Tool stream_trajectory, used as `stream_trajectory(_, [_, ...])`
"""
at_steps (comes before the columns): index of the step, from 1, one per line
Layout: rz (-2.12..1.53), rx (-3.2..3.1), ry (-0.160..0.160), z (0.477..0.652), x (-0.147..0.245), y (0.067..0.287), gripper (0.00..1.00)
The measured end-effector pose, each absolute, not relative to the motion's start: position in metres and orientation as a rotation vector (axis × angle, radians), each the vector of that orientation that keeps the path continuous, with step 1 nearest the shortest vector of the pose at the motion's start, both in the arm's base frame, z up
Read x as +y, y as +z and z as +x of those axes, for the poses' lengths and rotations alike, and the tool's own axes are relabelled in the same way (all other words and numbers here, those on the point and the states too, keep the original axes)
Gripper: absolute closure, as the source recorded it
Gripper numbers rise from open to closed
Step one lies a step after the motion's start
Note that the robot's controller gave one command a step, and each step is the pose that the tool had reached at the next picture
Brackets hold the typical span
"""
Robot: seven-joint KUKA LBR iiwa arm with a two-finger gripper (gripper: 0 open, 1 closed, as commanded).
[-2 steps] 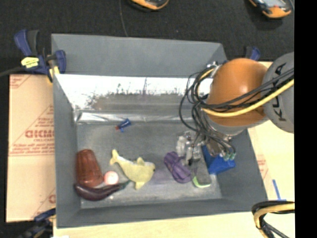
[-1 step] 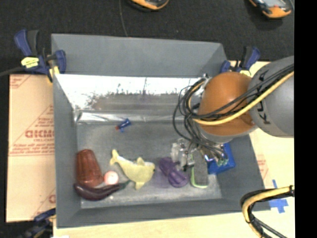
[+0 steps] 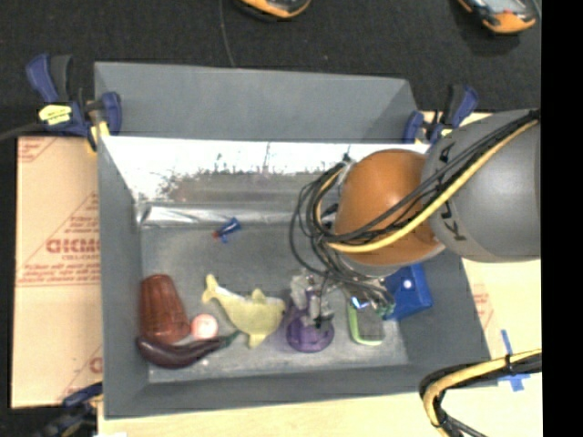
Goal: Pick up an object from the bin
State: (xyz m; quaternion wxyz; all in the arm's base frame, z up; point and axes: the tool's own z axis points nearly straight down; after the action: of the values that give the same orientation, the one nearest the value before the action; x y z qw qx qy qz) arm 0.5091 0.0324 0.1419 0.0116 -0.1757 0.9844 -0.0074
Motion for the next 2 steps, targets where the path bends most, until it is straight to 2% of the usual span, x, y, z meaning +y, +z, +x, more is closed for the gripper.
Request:
stream_trajectory(1, [-0.535,3.073,-0.019,0.513,0.028,0.117,1.00])
stream_trajectory(2, [-0.440,3.097,-0.018,0.491,0.038,0.168,1.00])
